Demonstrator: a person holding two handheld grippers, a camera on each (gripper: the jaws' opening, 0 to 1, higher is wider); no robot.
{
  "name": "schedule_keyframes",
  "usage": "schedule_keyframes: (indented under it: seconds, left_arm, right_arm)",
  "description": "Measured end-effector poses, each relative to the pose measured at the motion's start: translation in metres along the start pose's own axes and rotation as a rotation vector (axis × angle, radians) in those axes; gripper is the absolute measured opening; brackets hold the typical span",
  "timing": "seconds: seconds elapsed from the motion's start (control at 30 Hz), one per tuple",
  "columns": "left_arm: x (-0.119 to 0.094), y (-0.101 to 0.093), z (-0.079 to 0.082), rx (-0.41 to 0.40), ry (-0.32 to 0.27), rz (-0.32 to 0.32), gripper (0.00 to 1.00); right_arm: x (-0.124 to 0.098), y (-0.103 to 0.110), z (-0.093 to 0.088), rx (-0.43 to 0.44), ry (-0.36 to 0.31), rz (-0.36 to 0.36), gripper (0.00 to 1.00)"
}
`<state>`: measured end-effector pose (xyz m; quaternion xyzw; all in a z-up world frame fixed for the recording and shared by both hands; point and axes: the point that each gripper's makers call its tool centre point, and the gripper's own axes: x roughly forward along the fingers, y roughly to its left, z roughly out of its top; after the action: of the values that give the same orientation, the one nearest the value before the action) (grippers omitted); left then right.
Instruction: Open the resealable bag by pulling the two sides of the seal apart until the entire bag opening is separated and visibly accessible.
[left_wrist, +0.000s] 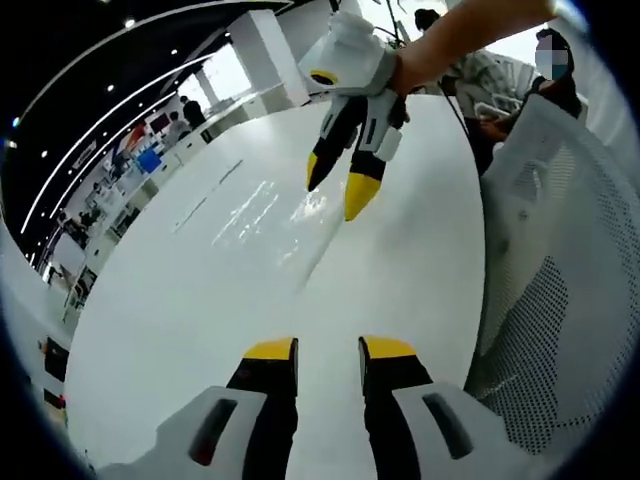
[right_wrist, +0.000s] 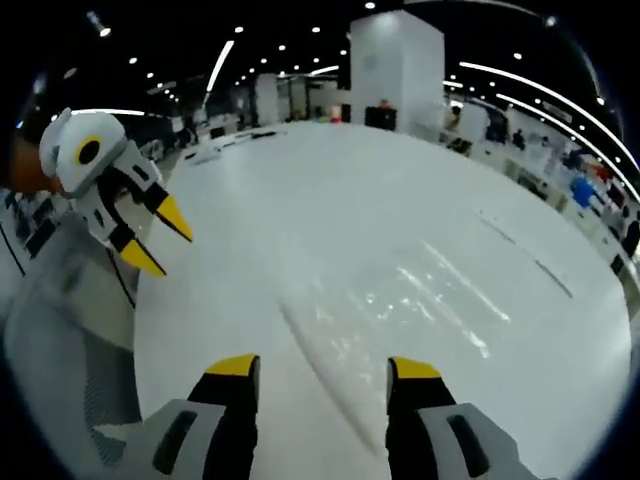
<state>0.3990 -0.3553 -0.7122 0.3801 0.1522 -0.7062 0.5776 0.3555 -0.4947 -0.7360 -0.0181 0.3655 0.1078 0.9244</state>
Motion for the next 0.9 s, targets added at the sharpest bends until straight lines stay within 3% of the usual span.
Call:
schedule_keyframes:
  seconds: [0.13,0.27,0.37,0.57,0.77,0.9]
  left_arm:
    - [0.000,0.000,0.000,-0.016,-0.008,0.002,0.26]
    - [0.000,-0.001,0.000,-0.024,-0.008,0.004,0.29]
    - [0.001,-0.002,-0.002,-0.068,0.000,-0.002,0.40]
    - [0.003,-0.002,-0.005,-0.076,0.001,0.008,0.57]
    - [0.003,-0.004,-0.014,-0.147,0.020,0.013,0.86]
    - [0.001,-0.005,-0.015,-0.177,0.020,0.003,0.92]
  right_arm:
    - [-0.006,0.000,0.007,0.044,-0.041,-0.014,0.57]
    - [-0.011,0.001,0.012,0.067,-0.085,-0.039,0.71]
    - [-0.015,0.005,0.010,0.084,-0.099,-0.038,0.75]
    - [-0.023,0.008,-0.005,0.105,-0.107,-0.057,0.80]
    - [-0.036,0.010,-0.005,0.126,-0.149,-0.081,0.87]
    - [-0.040,0.012,-0.006,0.144,-0.160,-0.091,0.90]
